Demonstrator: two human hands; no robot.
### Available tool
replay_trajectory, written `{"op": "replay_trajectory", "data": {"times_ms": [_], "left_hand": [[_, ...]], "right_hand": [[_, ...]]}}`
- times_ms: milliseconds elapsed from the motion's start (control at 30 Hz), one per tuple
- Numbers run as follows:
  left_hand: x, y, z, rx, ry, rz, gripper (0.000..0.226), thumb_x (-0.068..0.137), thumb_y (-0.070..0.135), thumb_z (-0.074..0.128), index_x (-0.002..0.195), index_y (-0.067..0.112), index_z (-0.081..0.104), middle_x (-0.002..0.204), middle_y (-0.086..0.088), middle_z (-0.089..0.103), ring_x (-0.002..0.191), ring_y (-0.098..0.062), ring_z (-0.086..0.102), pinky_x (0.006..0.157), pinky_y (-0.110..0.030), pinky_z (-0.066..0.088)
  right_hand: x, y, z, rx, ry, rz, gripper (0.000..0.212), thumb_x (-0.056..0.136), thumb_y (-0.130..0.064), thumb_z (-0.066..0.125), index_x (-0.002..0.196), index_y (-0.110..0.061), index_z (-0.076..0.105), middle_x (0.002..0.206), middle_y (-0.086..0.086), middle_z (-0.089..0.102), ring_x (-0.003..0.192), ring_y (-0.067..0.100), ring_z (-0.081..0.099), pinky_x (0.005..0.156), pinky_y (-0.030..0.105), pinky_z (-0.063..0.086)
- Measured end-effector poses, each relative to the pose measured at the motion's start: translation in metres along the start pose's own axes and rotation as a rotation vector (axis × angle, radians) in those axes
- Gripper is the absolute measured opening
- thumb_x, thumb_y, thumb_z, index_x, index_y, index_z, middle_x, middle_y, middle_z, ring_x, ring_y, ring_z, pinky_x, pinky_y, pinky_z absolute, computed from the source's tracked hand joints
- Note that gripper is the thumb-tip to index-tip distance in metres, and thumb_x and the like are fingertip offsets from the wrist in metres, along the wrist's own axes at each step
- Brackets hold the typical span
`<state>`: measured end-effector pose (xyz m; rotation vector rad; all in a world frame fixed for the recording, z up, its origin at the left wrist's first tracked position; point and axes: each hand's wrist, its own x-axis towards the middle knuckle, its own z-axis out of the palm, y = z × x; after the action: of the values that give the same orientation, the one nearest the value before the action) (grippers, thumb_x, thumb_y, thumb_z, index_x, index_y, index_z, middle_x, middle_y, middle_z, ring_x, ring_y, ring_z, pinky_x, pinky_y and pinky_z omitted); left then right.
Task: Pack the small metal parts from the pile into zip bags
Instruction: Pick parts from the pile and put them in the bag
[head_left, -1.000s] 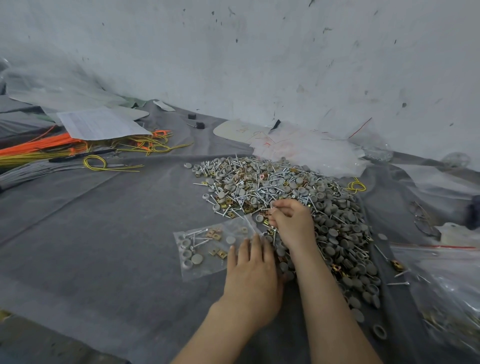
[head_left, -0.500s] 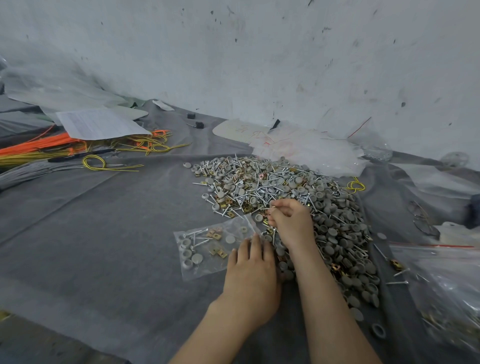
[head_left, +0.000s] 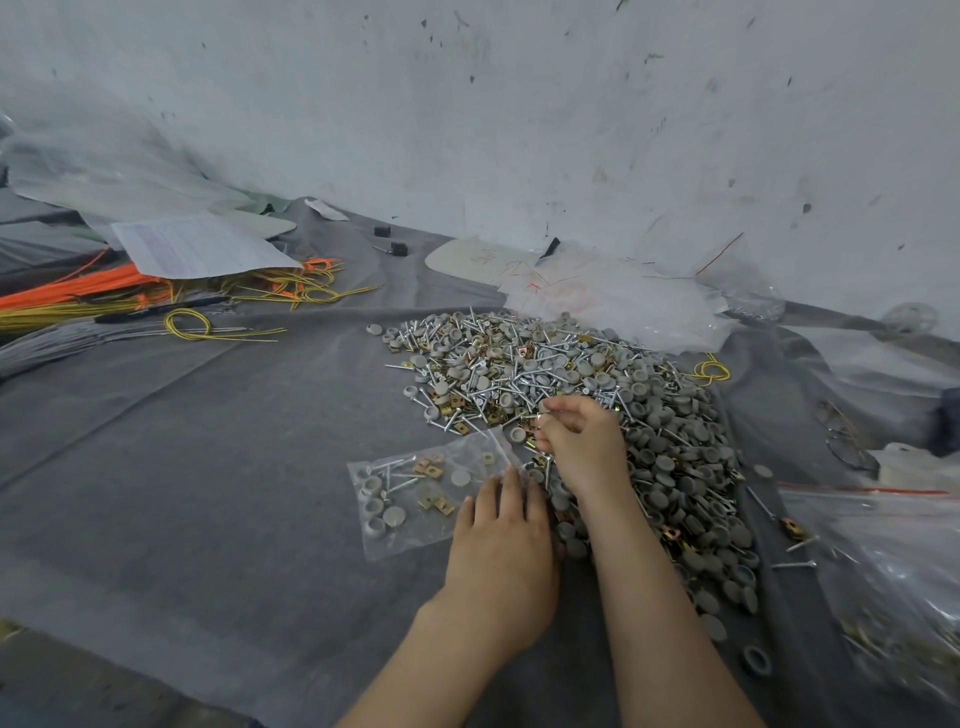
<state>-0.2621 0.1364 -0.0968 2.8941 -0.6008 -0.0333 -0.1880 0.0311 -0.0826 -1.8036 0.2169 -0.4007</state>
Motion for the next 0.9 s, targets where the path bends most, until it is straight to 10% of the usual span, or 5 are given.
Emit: {"op": "replay_trajectory", "data": {"times_ms": [400, 567, 733, 900], "left_hand": [[0.001, -0.002, 0.002, -0.018, 0.010, 0.019, 0.061, 0.101, 0.035, 0.031, 0.151, 0.010, 0.007, 0.160, -0.012, 0.002, 0.146, -0.025, 0.005, 0.117, -0.039, 0.011], [0.012, -0.020, -0.006, -0.133, 0.294, 0.009, 0.055, 0.094, 0.031, 0.044, 0.145, 0.021, 0.025, 0.151, -0.003, 0.025, 0.134, -0.025, 0.028, 0.108, -0.034, 0.027], [0.041, -0.049, -0.015, -0.168, 0.037, -0.120, 0.108, 0.076, 0.069, 0.057, 0.152, 0.025, -0.005, 0.160, -0.006, 0.001, 0.147, -0.029, -0.005, 0.116, -0.049, -0.003], [0.060, -0.051, -0.013, -0.188, -0.004, -0.086, 0.121, 0.064, 0.075, 0.062, 0.152, 0.025, -0.005, 0.157, -0.005, 0.018, 0.145, -0.029, 0.004, 0.115, -0.053, -0.002]], "right_hand": [[0.001, 0.001, 0.000, -0.012, 0.006, 0.013, 0.011, 0.090, -0.002, 0.058, 0.099, -0.006, 0.062, 0.083, 0.003, 0.065, 0.068, 0.011, 0.063, 0.065, 0.017, 0.052], [0.002, 0.001, -0.002, -0.073, -0.012, 0.007, 0.011, 0.089, -0.003, 0.060, 0.094, -0.012, 0.065, 0.091, 0.007, 0.068, 0.083, 0.019, 0.065, 0.080, 0.029, 0.054], [0.001, 0.000, -0.007, -0.059, -0.021, 0.006, 0.014, 0.090, -0.005, 0.059, 0.094, -0.016, 0.065, 0.087, 0.000, 0.067, 0.075, 0.012, 0.064, 0.067, 0.020, 0.052], [0.002, 0.000, -0.007, -0.016, -0.003, 0.023, 0.011, 0.090, -0.005, 0.059, 0.095, -0.014, 0.060, 0.086, -0.001, 0.064, 0.071, 0.011, 0.063, 0.063, 0.017, 0.048]]}}
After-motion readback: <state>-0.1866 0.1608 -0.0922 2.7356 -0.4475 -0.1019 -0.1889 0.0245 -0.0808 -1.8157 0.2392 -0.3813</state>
